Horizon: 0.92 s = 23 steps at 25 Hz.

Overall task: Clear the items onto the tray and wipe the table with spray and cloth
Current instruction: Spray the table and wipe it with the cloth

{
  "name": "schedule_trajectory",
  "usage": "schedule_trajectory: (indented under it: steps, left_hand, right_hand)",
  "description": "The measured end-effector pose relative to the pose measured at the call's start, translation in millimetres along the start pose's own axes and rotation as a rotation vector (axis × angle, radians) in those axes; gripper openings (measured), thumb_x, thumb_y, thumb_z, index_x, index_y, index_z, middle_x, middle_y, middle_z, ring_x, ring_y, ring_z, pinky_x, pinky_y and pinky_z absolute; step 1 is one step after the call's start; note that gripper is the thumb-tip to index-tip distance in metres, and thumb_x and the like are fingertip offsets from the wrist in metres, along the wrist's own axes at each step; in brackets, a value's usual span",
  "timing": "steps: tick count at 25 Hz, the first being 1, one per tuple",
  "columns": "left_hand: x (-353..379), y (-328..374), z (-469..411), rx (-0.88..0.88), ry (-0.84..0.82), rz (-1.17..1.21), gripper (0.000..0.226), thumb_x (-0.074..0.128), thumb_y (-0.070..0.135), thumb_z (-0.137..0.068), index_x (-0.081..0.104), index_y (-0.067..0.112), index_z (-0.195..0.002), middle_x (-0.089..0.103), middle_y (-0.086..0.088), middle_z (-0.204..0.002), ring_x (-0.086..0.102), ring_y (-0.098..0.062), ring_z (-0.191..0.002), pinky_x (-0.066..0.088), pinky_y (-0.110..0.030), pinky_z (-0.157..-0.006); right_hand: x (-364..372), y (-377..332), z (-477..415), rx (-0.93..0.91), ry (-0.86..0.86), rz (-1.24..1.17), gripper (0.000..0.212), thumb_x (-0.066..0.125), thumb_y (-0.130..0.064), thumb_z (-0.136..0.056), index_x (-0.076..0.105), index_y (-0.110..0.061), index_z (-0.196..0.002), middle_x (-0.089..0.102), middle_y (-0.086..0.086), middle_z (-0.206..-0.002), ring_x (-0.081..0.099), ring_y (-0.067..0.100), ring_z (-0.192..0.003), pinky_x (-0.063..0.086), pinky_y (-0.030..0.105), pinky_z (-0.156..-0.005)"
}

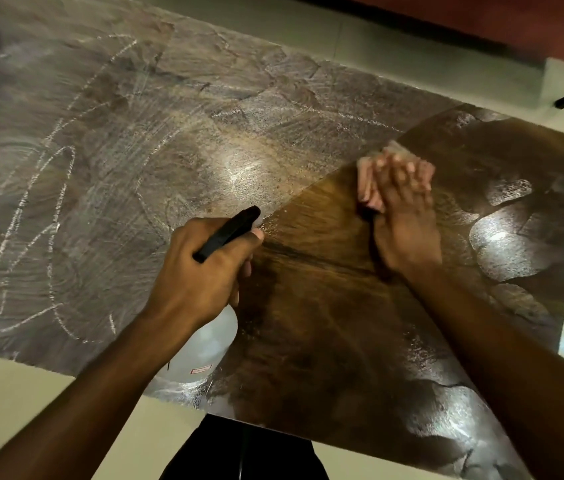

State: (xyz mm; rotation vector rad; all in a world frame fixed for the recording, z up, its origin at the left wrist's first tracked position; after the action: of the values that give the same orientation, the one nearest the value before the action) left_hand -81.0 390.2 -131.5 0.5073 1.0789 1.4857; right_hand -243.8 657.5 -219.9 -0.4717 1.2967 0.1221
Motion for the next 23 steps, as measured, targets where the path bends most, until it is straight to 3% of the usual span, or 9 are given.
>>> schedule_trajectory:
  steps: [3, 5, 8, 10, 11, 15, 20, 22, 23]
  left_hand:
    - [7, 3, -9, -0.004, 0.044, 0.009, 0.038, 0.066, 0.041, -0.097, 0.079, 0.007, -0.090, 0.079, -0.008, -0.076, 0.058, -0.026, -0.033, 0.053, -0.037, -0.046]
    - [12, 8, -17, 0.000, 0.079, 0.044, 0.027, 0.067, 0.041, -0.097, 0.081, 0.019, -0.092, 0.083, -0.006, -0.082, 0.060, -0.028, -0.035, 0.051, -0.034, -0.046]
    - [20, 22, -33, 0.014, 0.108, 0.089, 0.019, 0.068, 0.039, -0.093, 0.079, 0.035, -0.078, 0.079, -0.007, -0.072, 0.057, -0.024, -0.034, 0.048, -0.031, -0.046]
    - [25, 32, -43, 0.012, 0.102, 0.079, 0.026, 0.069, 0.039, -0.092, 0.078, 0.022, -0.075, 0.074, -0.011, -0.066, 0.054, -0.022, -0.031, 0.046, -0.030, -0.045]
    - [26, 37, -48, 0.009, 0.098, 0.062, 0.034, 0.069, 0.040, -0.091, 0.076, 0.010, -0.077, 0.071, -0.018, -0.065, 0.054, -0.023, -0.030, 0.045, -0.030, -0.045]
    - [31, 48, -59, 0.008, 0.068, -0.005, 0.051, 0.066, 0.051, -0.086, 0.076, 0.000, -0.084, 0.068, -0.021, -0.059, 0.057, -0.027, -0.031, 0.051, -0.037, -0.049]
    - [48, 50, -69, -0.022, 0.077, 0.066, 0.026, 0.068, 0.052, -0.088, 0.081, 0.030, -0.092, 0.082, -0.005, -0.079, 0.057, -0.023, -0.032, 0.051, -0.035, -0.052]
    - [54, 54, -77, -0.030, 0.103, 0.096, 0.020, 0.069, 0.047, -0.090, 0.081, 0.031, -0.089, 0.083, -0.004, -0.081, 0.055, -0.022, -0.032, 0.049, -0.034, -0.052]
    - [56, 58, -81, -0.020, 0.108, 0.100, 0.017, 0.068, 0.044, -0.091, 0.080, 0.033, -0.085, 0.082, -0.005, -0.079, 0.055, -0.022, -0.031, 0.047, -0.032, -0.051]
  right_hand:
    - [4, -18, -16, 0.367, 0.172, -0.151, 0.078, 0.048, -0.022, -0.100, 0.017, -0.022, -0.172, 0.014, 0.008, -0.180, 0.006, 0.030, -0.167, 0.003, 0.052, -0.135]
    - [27, -66, -3, 0.291, 0.150, -0.101, 0.078, 0.047, -0.024, -0.099, 0.017, -0.022, -0.171, 0.014, 0.008, -0.180, 0.005, 0.030, -0.167, -0.003, 0.050, -0.135]
    - [52, -140, 36, -0.419, -0.038, -0.076, 0.066, 0.063, -0.030, -0.095, 0.048, -0.020, -0.158, 0.043, 0.010, -0.168, 0.024, 0.033, -0.163, 0.009, 0.053, -0.134]
    - [50, -144, 36, -0.869, -0.132, -0.051, 0.055, 0.073, -0.038, -0.093, 0.065, -0.015, -0.142, 0.061, 0.013, -0.152, 0.042, 0.038, -0.154, 0.027, 0.059, -0.128]
    - [44, -131, 21, -0.939, -0.141, -0.017, 0.056, 0.070, -0.040, -0.094, 0.064, -0.015, -0.144, 0.059, 0.012, -0.154, 0.042, 0.038, -0.154, 0.028, 0.058, -0.128]
    - [-1, -20, -52, -0.416, -0.070, 0.089, 0.072, 0.043, -0.038, -0.101, 0.021, -0.030, -0.170, 0.021, 0.004, -0.178, 0.014, 0.031, -0.166, 0.007, 0.048, -0.135]
    - [-49, 66, -106, 0.427, 0.166, -0.112, 0.074, 0.045, -0.016, -0.102, 0.019, -0.019, -0.171, 0.017, 0.013, -0.179, 0.008, 0.036, -0.166, 0.006, 0.052, -0.135]
    - [-35, 25, -103, 0.472, 0.162, -0.121, 0.073, 0.045, -0.019, -0.102, 0.021, -0.016, -0.171, 0.018, 0.013, -0.178, 0.009, 0.035, -0.166, 0.000, 0.048, -0.136]
    - [-23, -4, -95, 0.360, 0.133, -0.107, 0.074, 0.047, -0.020, -0.101, 0.022, -0.017, -0.170, 0.019, 0.011, -0.178, 0.010, 0.034, -0.166, -0.007, 0.043, -0.134]
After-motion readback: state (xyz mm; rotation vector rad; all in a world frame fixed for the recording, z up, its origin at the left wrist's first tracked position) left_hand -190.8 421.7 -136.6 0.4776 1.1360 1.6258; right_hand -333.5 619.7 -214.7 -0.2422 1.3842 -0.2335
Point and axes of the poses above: each hand's wrist, its own z-axis away from the middle knuckle, its own x-axis out of the palm, y = z × x, the point moved 2 cm from there along -z, towards the middle knuckle
